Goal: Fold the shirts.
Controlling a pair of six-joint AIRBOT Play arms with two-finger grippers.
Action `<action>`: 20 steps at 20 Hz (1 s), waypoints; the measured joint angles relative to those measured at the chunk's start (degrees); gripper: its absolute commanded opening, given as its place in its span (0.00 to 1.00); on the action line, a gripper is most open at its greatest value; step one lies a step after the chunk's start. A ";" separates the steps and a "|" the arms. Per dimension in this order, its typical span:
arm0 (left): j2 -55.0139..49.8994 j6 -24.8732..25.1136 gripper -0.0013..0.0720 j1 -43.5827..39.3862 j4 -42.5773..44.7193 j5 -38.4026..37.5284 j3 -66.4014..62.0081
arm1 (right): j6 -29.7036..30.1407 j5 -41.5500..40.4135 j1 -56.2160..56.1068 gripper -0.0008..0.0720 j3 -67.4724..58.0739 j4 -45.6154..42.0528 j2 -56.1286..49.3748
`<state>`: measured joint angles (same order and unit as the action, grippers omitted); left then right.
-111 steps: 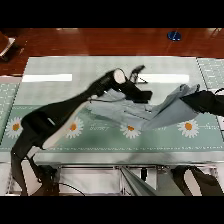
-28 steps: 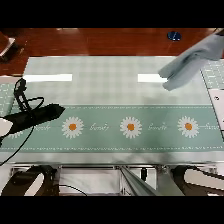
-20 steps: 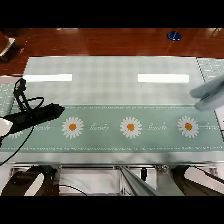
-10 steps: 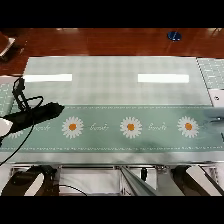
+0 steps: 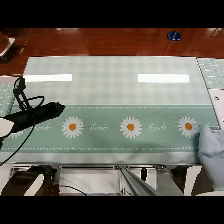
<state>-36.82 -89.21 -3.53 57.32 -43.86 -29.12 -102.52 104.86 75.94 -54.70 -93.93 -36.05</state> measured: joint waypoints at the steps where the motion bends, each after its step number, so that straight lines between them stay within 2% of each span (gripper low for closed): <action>1: -0.11 0.00 0.04 -0.39 0.00 0.09 0.00 | 0.04 -0.57 -1.46 0.58 1.33 -2.05 0.55; 4: -1.42 0.85 0.04 -0.33 0.26 1.75 -1.55 | 1.77 -4.98 -6.73 0.56 0.76 -5.11 -0.28; 5: -2.43 1.49 0.04 0.46 0.33 1.92 -3.32 | 3.23 -7.06 -9.03 0.45 -1.05 -4.46 -1.53; 7: -5.18 2.78 0.04 2.64 0.63 2.14 -8.98 | 5.60 -11.52 -14.36 0.04 -6.86 -0.70 -5.27; 12: -14.71 5.29 0.04 4.92 0.87 -1.97 -31.30 | 11.06 -28.26 -34.49 0.04 -23.19 23.71 -18.03; 14: -17.94 5.88 0.04 3.39 0.96 -4.59 -37.86 | 12.98 -33.24 -45.94 0.04 -26.16 28.22 -22.88; 17: -21.11 6.56 0.04 -1.11 2.75 -6.25 -39.15 | 13.94 -35.76 -63.10 0.04 -26.86 23.50 -30.64; 20: -24.72 6.91 0.04 -4.74 6.05 -4.52 -34.51 | 9.60 -36.63 -74.14 0.04 -24.63 13.60 -38.49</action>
<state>-61.54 -82.30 -8.27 63.37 -48.38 -63.64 -92.92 68.23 1.80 -79.33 -80.34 -74.54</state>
